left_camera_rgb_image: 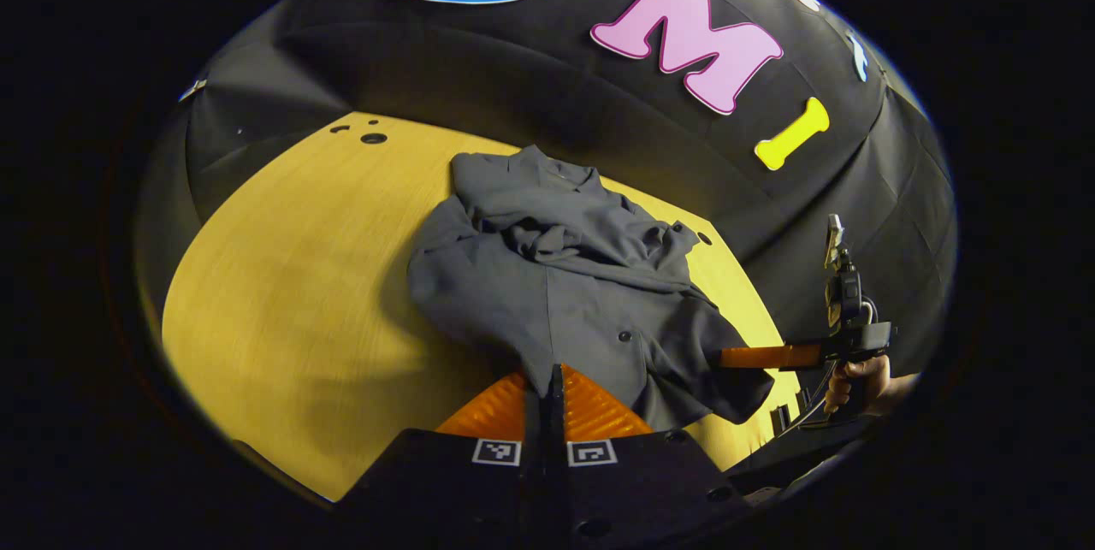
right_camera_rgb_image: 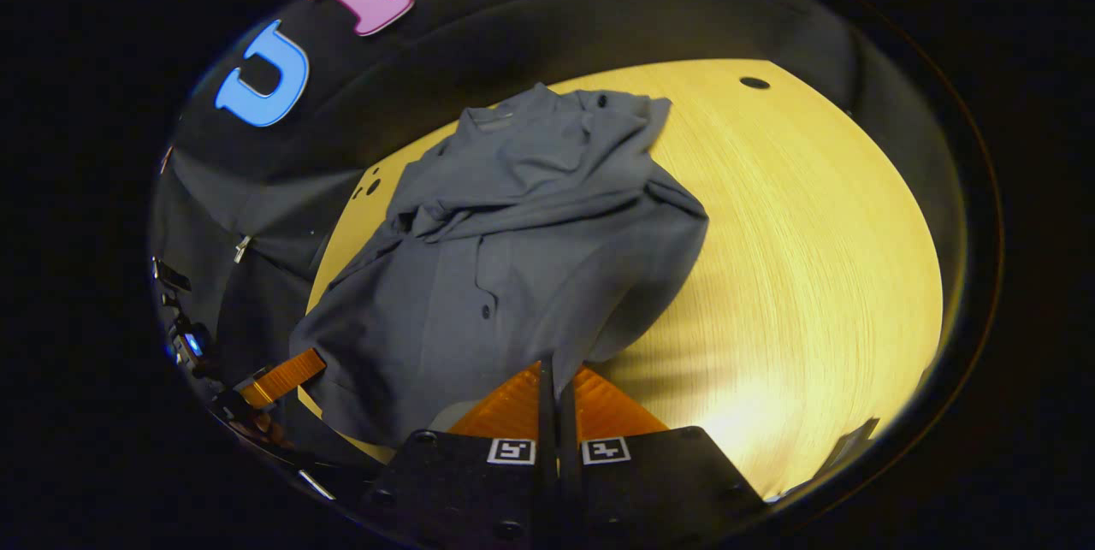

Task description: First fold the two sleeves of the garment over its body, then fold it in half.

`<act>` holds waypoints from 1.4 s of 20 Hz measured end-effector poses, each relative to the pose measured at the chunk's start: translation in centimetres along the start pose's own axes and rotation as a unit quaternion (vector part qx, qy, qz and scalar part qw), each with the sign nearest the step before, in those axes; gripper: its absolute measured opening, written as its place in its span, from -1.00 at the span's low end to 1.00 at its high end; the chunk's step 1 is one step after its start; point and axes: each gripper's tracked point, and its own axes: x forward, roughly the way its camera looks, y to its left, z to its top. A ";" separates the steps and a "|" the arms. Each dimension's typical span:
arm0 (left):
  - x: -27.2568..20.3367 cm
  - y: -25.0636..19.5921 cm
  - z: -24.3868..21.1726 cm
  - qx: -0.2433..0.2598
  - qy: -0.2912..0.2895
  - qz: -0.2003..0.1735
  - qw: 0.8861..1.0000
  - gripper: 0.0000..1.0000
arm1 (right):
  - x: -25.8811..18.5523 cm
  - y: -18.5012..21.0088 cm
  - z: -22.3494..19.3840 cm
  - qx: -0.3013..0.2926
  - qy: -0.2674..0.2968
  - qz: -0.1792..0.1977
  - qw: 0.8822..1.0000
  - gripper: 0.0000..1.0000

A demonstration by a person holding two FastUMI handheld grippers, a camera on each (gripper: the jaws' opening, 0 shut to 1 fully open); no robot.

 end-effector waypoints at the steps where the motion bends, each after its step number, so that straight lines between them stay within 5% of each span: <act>1: 0.0 0.1 0.5 0.006 -0.004 0.007 1.000 -0.89 | 0.0 0.5 0.7 -0.014 -0.007 0.002 1.000 -0.89; 9: 0.7 -0.8 1.6 0.049 -0.001 0.021 0.999 -0.89 | 2.3 -0.7 -0.2 -0.078 0.020 -0.021 0.997 -0.89; 15: 0.7 0.0 1.1 0.044 0.006 0.029 0.999 -0.89 | 2.5 -3.0 -5.9 -0.032 0.105 -0.039 0.993 -0.90; 16: 0.7 0.1 1.1 0.041 0.007 0.029 0.999 -0.89 | 2.4 -3.2 -6.3 -0.030 0.108 -0.038 0.993 -0.60; 17: 0.7 0.1 1.1 0.040 0.007 0.029 0.999 -0.89 | 2.2 -2.9 -6.4 -0.026 0.106 -0.033 0.993 -0.77; 18: 0.8 0.1 1.0 0.040 0.008 0.029 0.999 -0.89 | 2.1 -2.1 -6.4 -0.021 0.104 -0.020 0.994 -0.53; 20: 0.8 -0.1 0.9 0.043 0.011 0.026 0.999 -0.89 | 1.9 0.1 -6.8 -0.014 0.111 0.015 0.994 0.56; 21: 0.9 -0.1 0.8 0.046 0.013 0.027 0.998 -0.89 | 1.8 0.4 -7.3 -0.021 0.113 0.016 0.993 0.50; 24: 1.3 -0.3 0.7 0.056 0.017 0.027 0.998 -0.89 | 3.3 -0.3 -8.5 -0.073 0.124 -0.026 0.989 0.84; 28: 1.2 -0.5 0.6 0.061 0.016 0.026 0.998 -0.89 | 4.0 -1.3 -8.7 -0.145 0.119 -0.102 0.977 0.63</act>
